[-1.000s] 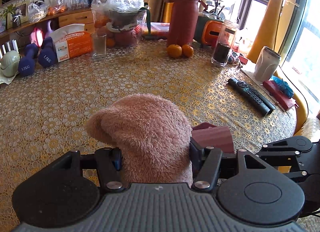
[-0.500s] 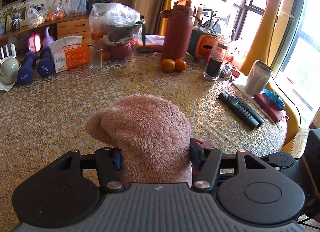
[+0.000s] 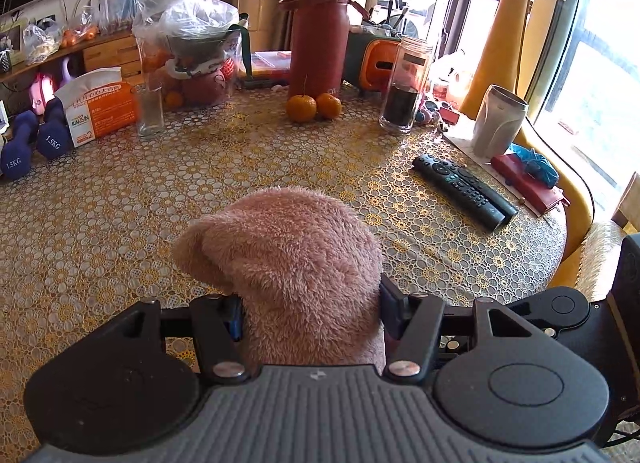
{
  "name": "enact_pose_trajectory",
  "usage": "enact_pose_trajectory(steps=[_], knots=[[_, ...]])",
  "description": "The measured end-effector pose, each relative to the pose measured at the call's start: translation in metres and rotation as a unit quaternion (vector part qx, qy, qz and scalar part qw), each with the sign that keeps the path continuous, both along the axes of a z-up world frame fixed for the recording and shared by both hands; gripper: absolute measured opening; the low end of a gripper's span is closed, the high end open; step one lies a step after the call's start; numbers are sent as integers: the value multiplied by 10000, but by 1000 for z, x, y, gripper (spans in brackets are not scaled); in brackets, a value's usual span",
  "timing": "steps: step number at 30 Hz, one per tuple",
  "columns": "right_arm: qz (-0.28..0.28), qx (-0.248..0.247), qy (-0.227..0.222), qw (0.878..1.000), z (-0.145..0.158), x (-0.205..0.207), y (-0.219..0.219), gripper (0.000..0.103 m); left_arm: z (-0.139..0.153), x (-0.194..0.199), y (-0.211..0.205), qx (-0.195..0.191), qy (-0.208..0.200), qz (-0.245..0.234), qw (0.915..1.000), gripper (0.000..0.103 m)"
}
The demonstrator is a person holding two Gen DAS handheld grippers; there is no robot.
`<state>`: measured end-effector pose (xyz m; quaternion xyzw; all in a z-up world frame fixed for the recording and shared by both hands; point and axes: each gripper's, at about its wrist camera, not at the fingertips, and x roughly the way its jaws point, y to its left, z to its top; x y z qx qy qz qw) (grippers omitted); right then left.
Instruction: Organize objects
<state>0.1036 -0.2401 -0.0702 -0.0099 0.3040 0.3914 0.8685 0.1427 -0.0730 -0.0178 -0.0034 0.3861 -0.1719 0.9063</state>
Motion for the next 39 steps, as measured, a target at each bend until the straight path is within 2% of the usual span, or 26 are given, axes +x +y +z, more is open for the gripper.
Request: enact_pose_trajectory(steps=[14, 19, 23, 32, 35, 39], knots=[[-65, -129, -12, 9999, -3, 3, -3, 7, -16, 10, 39, 162, 130, 587, 9981, 60], [-189, -243, -176, 9994, 3, 15, -6, 10, -26, 22, 60, 482, 201, 998, 9936, 60], [-396, -256, -192, 9987, 4, 35, -14, 12, -35, 24, 81, 502, 339, 1268, 9901, 60], [-457, -158, -46, 9988, 0, 51, -22, 16, -37, 22, 88, 398, 347, 1277, 9904, 61], [-540, -116, 39, 9985, 0, 51, -24, 20, -42, 22, 85, 462, 315, 1222, 9909, 61], [-599, -11, 102, 9981, 3, 51, -27, 33, -47, 23, 82, 614, 319, 1199, 9904, 67]])
